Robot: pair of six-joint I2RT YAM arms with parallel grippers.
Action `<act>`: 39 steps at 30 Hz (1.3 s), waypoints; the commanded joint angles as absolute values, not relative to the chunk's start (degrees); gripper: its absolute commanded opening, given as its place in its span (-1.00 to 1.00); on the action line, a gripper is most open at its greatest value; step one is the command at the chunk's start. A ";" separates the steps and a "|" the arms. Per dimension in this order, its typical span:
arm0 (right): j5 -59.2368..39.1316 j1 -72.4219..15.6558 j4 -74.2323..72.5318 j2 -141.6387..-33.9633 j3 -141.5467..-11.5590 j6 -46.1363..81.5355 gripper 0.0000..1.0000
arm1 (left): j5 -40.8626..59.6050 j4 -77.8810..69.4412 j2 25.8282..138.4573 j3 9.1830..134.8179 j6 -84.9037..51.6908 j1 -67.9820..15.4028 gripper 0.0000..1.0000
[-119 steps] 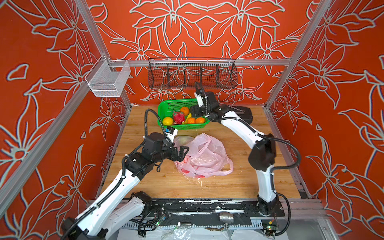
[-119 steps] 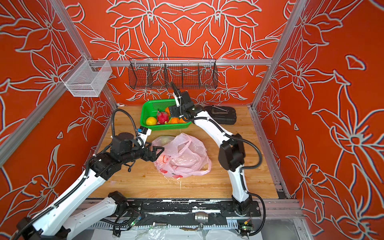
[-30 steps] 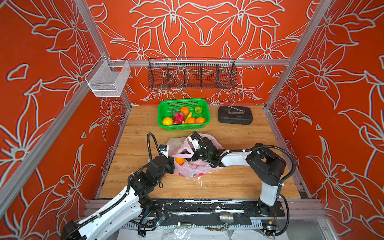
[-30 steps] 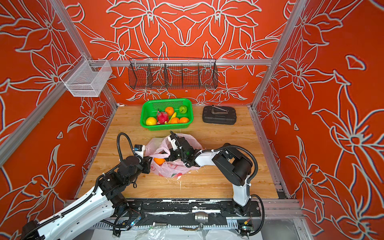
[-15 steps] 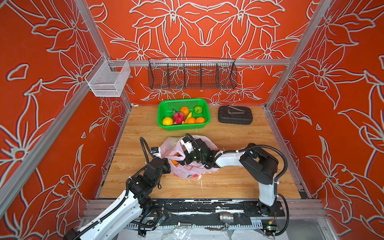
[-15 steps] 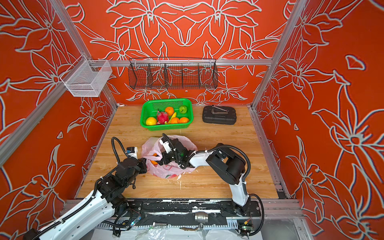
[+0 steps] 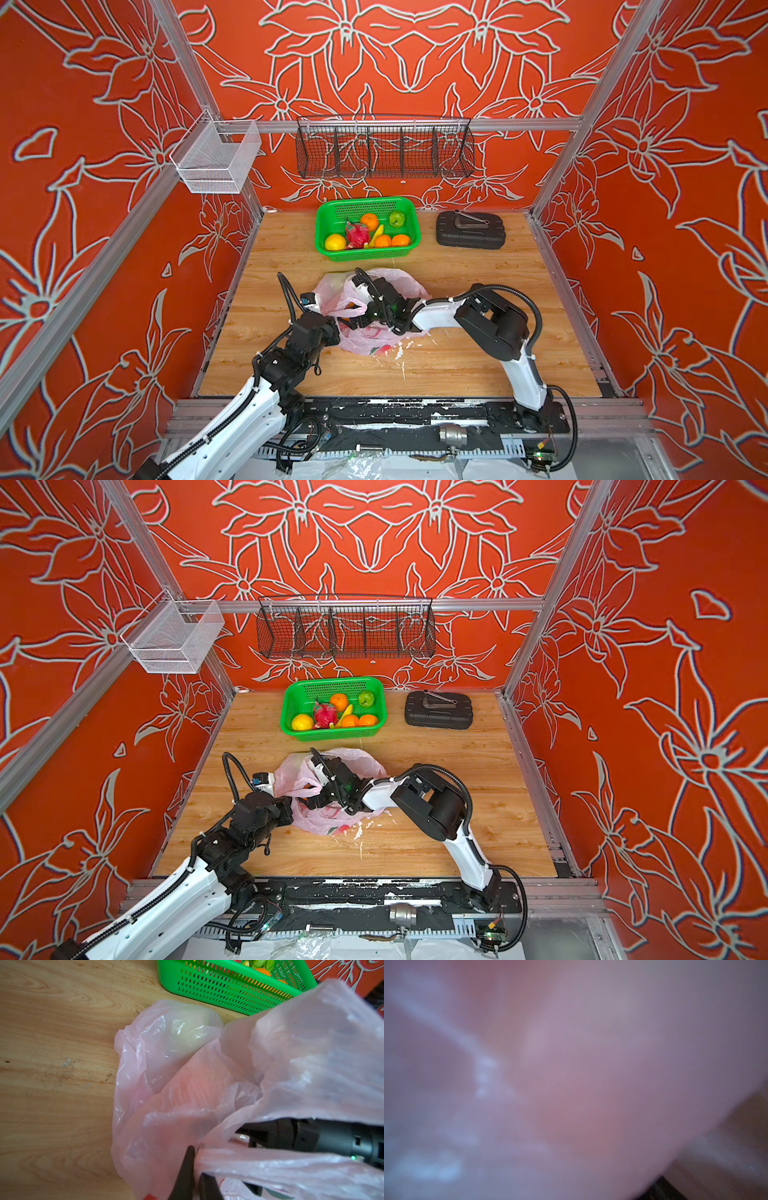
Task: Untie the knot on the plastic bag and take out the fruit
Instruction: 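Grasp the second orange inside the bag with the right gripper, then lift the orange out of the bag and carry it over the green basket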
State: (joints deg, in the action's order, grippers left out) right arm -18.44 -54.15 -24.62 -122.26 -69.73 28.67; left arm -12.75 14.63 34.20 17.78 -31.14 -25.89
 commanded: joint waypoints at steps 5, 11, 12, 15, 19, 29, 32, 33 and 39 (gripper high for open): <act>-15.75 -54.32 -23.55 -117.28 -65.58 28.65 0.30 | -10.76 15.37 36.12 20.22 -30.55 -24.35 -0.85; -13.46 -54.23 -24.78 -109.91 -58.73 27.84 0.16 | -10.77 14.96 38.60 23.68 -28.83 -24.00 -0.85; -13.28 -54.23 -24.72 -108.50 -57.51 27.45 0.16 | -10.51 14.73 38.95 24.29 -28.75 -23.92 -0.85; -13.99 -54.25 -24.26 -104.98 -53.89 26.46 0.17 | -9.69 14.85 40.60 26.59 -28.53 -23.87 -0.85; -15.67 -54.23 -24.44 -99.64 -48.04 26.02 0.16 | -8.47 14.73 43.39 29.06 -27.54 -23.84 -0.85; -10.33 -54.23 -14.19 -76.32 -40.42 22.36 0.14 | -6.19 12.54 47.64 30.46 -27.50 -23.83 -0.85; -5.19 -53.68 -9.45 -69.28 -41.28 19.01 0.13 | -5.83 12.92 48.54 30.57 -26.98 -23.81 -0.85; -3.82 -53.14 -7.97 -67.50 -42.11 17.91 0.12 | -5.70 12.93 48.81 30.58 -26.76 -23.75 -0.85; -3.48 -45.50 -1.91 -67.27 -52.21 16.40 0.10 | -4.51 15.07 51.77 32.06 -24.31 -23.87 -0.69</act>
